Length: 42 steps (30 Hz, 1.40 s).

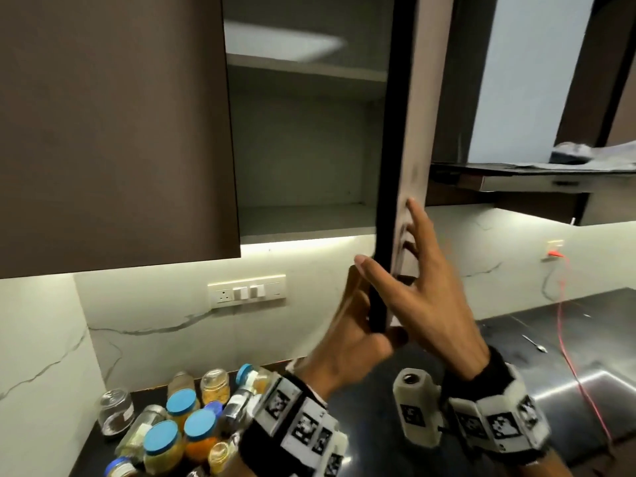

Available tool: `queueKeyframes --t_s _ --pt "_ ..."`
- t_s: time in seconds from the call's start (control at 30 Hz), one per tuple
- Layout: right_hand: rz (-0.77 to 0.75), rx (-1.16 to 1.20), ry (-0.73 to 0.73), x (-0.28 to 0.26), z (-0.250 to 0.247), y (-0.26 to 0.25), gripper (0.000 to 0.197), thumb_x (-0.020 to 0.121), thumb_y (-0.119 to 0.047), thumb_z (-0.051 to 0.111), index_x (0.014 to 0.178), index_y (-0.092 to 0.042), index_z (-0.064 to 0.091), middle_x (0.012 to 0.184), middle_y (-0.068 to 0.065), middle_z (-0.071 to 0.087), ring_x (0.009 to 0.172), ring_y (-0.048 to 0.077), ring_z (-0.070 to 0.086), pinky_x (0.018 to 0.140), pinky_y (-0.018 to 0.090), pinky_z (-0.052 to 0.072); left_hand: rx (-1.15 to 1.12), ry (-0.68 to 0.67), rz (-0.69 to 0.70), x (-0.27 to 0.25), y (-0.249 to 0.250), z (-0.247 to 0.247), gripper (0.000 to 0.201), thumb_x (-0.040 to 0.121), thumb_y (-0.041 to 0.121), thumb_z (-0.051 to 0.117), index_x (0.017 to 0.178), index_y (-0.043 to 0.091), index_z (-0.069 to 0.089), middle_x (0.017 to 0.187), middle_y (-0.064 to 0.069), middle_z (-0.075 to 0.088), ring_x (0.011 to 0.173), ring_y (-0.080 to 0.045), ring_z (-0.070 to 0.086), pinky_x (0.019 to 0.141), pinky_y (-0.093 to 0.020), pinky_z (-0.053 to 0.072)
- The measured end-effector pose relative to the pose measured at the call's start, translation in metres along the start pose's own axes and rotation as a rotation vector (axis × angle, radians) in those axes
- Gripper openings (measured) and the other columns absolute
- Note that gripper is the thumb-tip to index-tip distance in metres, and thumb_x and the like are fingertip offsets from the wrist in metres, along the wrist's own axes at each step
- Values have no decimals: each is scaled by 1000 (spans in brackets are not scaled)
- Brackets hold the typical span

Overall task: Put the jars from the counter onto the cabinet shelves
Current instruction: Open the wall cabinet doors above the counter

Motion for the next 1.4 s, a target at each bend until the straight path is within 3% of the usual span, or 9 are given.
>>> queueKeyframes --t_s 0.13,0.27,0.37,0.5,0.6,0.93,1.0,1.23,1.4 --pt "-2 19 82 -11 -55 16 72 98 -43 68 159 -46 30 131 -25 67 115 0 67 93 32 58 305 -76 162 12 10 62 107 78 14 80 160 33 14 153 2 28 144 -21 36 114 -45 45" --pt "78 55 225 -15 -105 48 12 101 -27 63 112 -22 65 88 -2 69 85 15 68 67 15 54 402 -86 275 32 14 118 121 77 30 86 160 30 -2 158 -4 17 148 -24 26 116 -44 43" --pt "90 101 270 -17 -141 69 16 103 -21 62 105 -8 71 93 1 73 88 13 69 72 10 53 420 -42 242 46 13 153 131 72 40 87 162 22 -6 159 0 12 147 -20 24 115 -41 44" --pt "119 150 298 -17 -184 95 14 102 -19 63 94 -27 71 88 -15 73 88 2 68 74 15 52 435 8 208 64 16 195 131 69 48 88 162 24 -2 159 2 10 148 -19 23 117 -40 43" --pt "132 159 292 -13 -210 115 14 103 -18 62 95 -27 70 87 -19 72 85 -3 66 76 22 51 489 34 194 79 14 220 127 69 57 85 161 25 3 157 1 12 147 -19 24 117 -37 42" --pt "141 168 357 -16 -266 164 26 97 -15 71 122 -23 71 109 -10 79 100 6 75 83 23 59 677 9 116 120 12 273 126 73 58 79 163 25 -3 156 -5 12 146 -28 24 107 -45 50" --pt "121 118 363 -21 -266 166 29 98 -11 71 124 -23 70 114 -8 77 105 9 75 90 31 59 688 16 106 119 13 275 128 73 60 78 163 24 -6 157 -6 11 146 -30 23 108 -44 49" --pt "204 -21 486 -32 -252 159 38 97 -11 67 134 -19 62 117 -8 71 109 14 69 103 48 56 652 -106 54 110 8 263 120 80 41 80 163 28 -4 160 2 6 150 -29 21 107 -47 51" --pt "142 -174 646 -75 -224 114 65 92 -22 69 153 -23 45 157 -1 50 145 17 47 118 43 42 496 -177 -52 88 -6 233 100 88 24 75 163 26 9 166 8 -1 154 -29 21 119 -53 37"
Point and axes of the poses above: each hand's wrist, its own x-axis towards the middle knuckle, its own z-axis out of the palm, y = z × x, the point moved 6 cm from there along x, towards the middle knuckle
